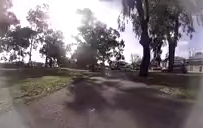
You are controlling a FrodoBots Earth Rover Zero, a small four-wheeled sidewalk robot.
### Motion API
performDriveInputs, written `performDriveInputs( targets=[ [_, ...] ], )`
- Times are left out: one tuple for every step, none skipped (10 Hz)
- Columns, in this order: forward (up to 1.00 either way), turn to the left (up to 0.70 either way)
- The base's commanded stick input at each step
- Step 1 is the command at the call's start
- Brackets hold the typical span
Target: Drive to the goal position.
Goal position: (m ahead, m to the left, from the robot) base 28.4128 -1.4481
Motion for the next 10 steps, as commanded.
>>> performDriveInputs(
  targets=[
    [0.70, -0.35],
    [0.70, 0.00],
    [0.70, 0.00],
    [0.70, 0.00],
    [0.70, 0.00],
    [0.70, 0.00],
    [0.70, 0.00],
    [0.70, 0.00],
    [0.70, 0.00],
    [0.70, 0.00]
  ],
)
